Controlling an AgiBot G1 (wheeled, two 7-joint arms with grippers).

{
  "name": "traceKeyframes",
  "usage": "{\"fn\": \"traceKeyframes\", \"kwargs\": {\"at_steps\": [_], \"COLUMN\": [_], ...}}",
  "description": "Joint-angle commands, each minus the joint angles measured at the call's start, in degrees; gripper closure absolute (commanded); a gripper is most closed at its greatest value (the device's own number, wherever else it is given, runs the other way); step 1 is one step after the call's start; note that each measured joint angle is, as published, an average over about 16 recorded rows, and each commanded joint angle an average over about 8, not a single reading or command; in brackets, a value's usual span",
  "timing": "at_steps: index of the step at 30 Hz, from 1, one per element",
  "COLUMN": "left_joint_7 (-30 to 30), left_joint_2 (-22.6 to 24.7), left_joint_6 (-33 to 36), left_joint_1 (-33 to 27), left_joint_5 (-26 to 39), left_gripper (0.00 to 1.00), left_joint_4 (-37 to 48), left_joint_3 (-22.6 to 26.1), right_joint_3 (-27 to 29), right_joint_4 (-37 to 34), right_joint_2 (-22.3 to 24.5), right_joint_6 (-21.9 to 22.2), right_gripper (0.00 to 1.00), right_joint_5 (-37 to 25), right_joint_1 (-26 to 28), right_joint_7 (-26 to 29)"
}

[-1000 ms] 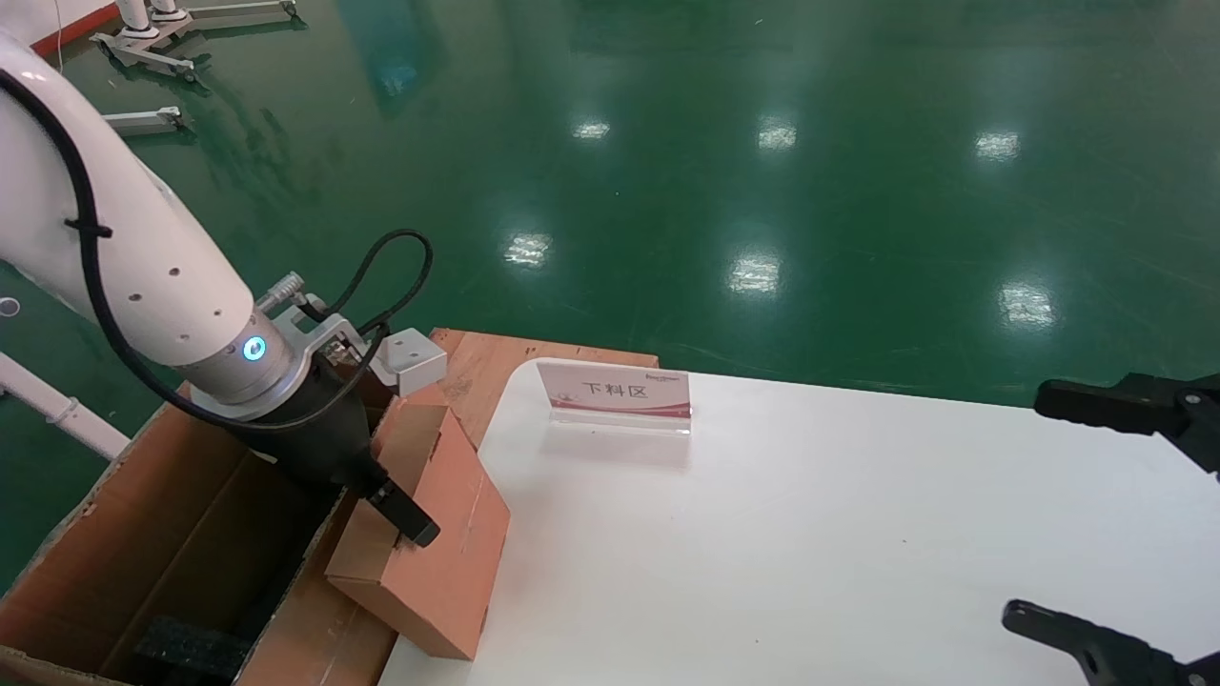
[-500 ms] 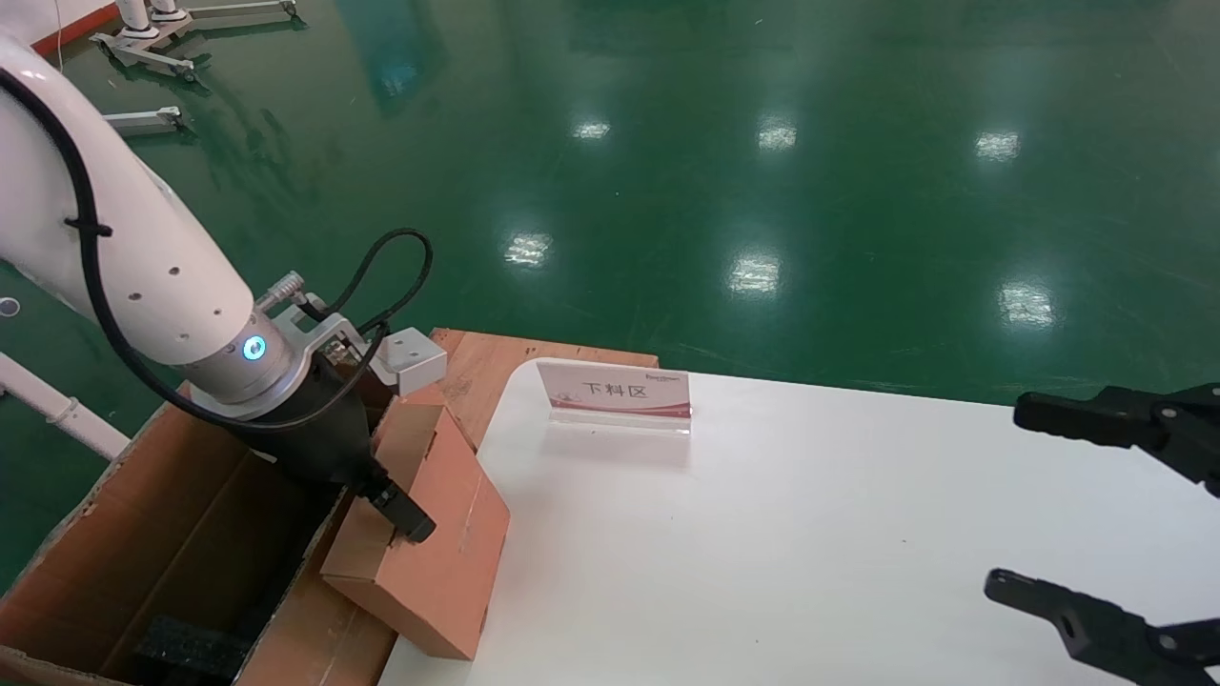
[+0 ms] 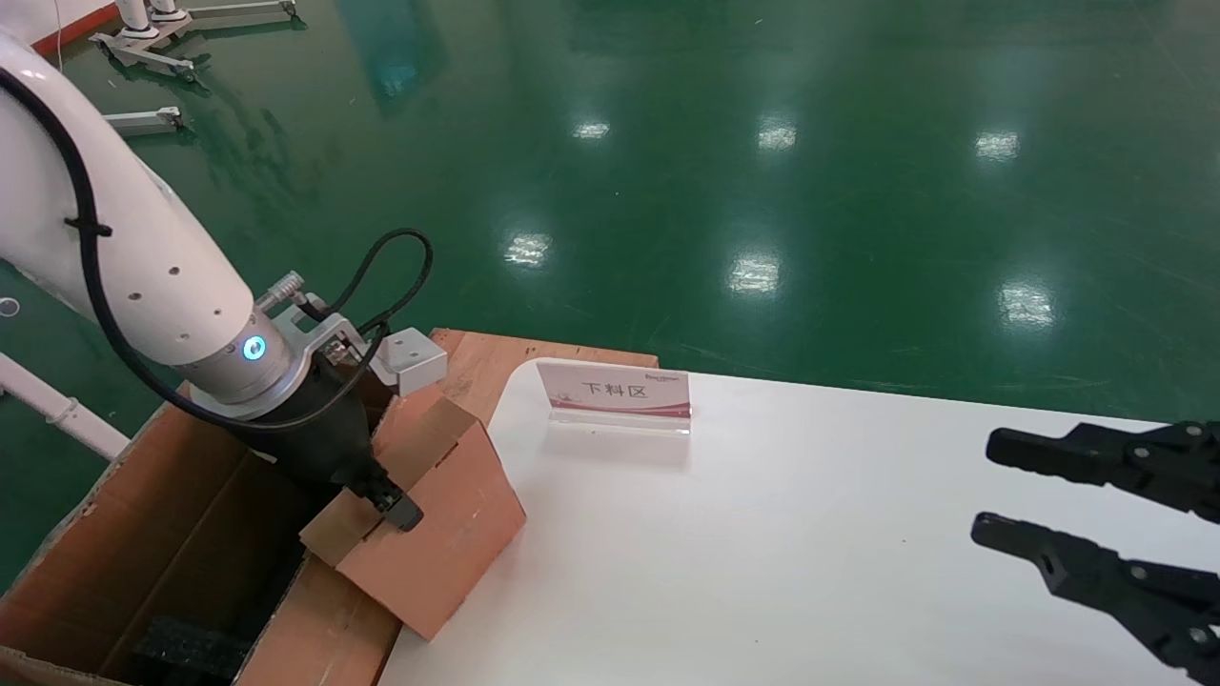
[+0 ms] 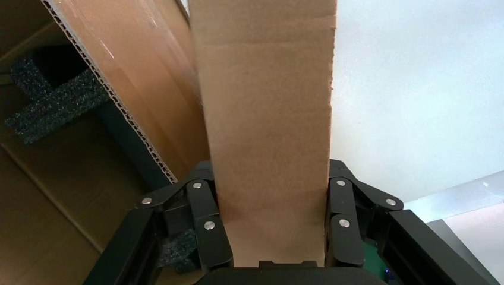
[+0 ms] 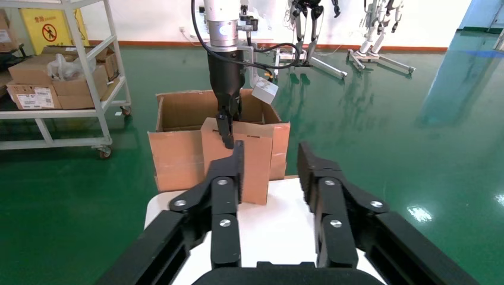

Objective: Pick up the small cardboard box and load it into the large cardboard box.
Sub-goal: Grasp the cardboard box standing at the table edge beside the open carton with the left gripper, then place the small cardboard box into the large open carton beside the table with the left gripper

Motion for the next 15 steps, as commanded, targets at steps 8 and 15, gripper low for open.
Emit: {"fn": "traceKeyframes", "kwargs": {"at_steps": [8, 15], "left_joint_7": [0.0, 2.3], "left_joint_2": [0.0, -0.7], "left_joint_6": [0.0, -0.4], "left_joint_1": [0.0, -1.1], "left_joint_5": [-0.1, -3.7], "left_gripper": [1.00, 1.00], "left_joint_4": [0.2, 1.6], "left_joint_3": [0.0, -1.8], "right_joint_3": [0.0, 0.0], "right_joint_4": [0.0, 0.0], "right_joint_2": [0.0, 0.0], "right_joint_6": [0.0, 0.0], "right_gripper": [1.00, 1.00], "right_joint_5": [0.0, 0.0], "right_joint_1": [0.0, 0.0], "right_joint_7": [0.0, 0.0]}}
